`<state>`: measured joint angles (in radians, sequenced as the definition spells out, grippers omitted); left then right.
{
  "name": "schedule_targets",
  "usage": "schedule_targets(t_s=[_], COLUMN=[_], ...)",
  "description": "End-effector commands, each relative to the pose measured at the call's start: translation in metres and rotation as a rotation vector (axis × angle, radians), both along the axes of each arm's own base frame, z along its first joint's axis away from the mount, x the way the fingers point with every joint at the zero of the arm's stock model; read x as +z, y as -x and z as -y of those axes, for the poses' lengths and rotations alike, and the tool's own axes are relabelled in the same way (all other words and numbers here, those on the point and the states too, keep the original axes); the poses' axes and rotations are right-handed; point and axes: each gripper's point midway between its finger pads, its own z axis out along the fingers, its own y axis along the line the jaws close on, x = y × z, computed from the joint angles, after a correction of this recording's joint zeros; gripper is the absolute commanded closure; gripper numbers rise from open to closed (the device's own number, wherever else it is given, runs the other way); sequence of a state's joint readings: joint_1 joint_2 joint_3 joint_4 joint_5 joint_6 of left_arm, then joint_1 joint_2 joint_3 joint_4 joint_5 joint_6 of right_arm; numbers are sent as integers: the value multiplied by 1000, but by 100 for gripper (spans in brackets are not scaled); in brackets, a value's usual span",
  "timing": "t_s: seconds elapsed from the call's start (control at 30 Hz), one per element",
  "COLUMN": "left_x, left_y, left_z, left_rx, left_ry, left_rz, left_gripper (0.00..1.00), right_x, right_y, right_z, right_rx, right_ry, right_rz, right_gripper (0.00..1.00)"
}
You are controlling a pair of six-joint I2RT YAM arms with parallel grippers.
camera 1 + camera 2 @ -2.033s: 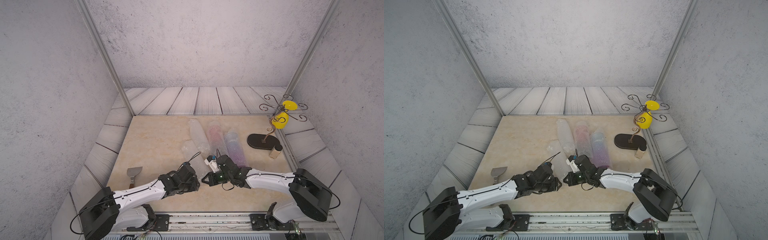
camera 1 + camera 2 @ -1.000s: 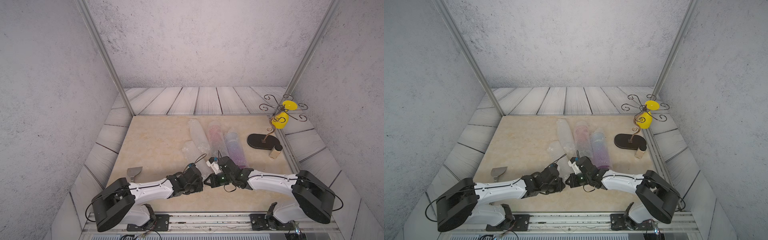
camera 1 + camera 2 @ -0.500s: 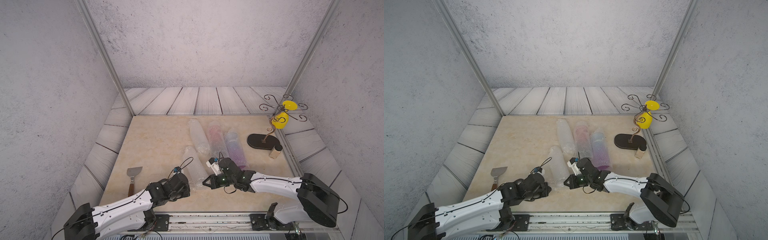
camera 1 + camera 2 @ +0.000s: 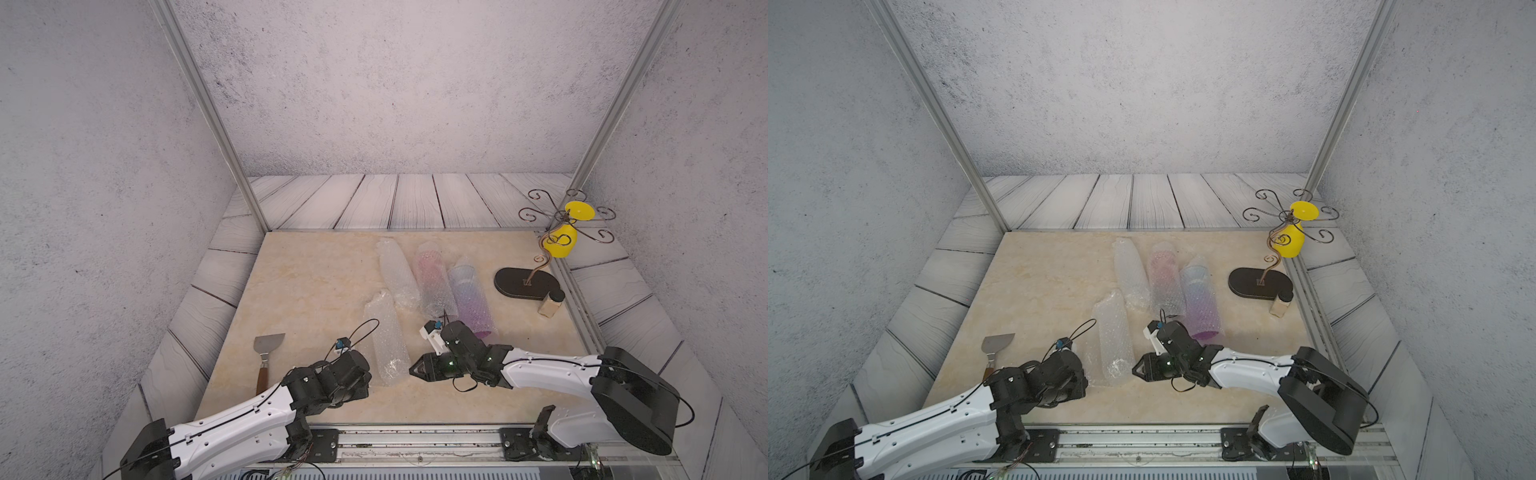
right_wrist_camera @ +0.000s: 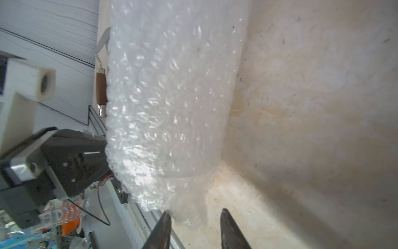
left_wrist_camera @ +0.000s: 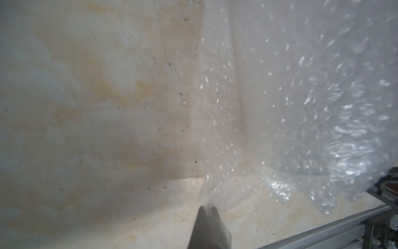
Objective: Unwrap the vase from the bubble wrap
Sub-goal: Unwrap the bubble wrap at the center of the board.
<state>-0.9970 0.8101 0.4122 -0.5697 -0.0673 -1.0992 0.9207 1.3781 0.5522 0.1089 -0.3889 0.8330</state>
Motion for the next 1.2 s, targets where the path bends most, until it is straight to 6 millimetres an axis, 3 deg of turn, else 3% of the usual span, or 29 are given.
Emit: schedule_targets(t_s=[0.0, 0.07, 0.17, 0.23, 0.3, 0.37, 0.4, 0.57, 0.73, 0.97, 1.17], left_x=[3, 3, 9, 14, 22, 32, 37, 62, 80, 86, 108], left_y=[3, 7, 11, 14, 16, 15, 14, 6, 1, -35, -85], left_z=[1, 3, 3, 0, -5, -11, -15, -39, -62, -52, -40], left_rx=[-28, -39, -55, -58, -60, -53, -42, 9, 70, 121, 54], left_ry=[-12, -8, -1, -3, -8, -21, -28, -103, -176, -92, -79], left_rz=[-22, -39, -54, -56, -49, -31, -18, 49, 64, 4, 41], left_gripper=[100, 100, 100, 83, 47, 29, 25, 21, 24, 29, 30], right_x=[11, 19, 33, 47, 60, 65, 72, 72, 55, 21, 18], right_y=[-5, -6, -11, -19, -28, -37, -44, -73, -96, -106, -104], right_z=[9, 11, 19, 22, 20, 16, 9, -25, -48, -53, -68], right_rx=[-20, -6, 12, 31, 57, 86, 99, 170, 227, 233, 277], right_ry=[33, 57, 148, 216, 277, 340, 358, 422, 462, 447, 363], right_rz=[47, 64, 104, 144, 176, 186, 196, 203, 186, 101, 70], right_gripper=[59, 54, 36, 26, 19, 16, 15, 10, 10, 10, 10])
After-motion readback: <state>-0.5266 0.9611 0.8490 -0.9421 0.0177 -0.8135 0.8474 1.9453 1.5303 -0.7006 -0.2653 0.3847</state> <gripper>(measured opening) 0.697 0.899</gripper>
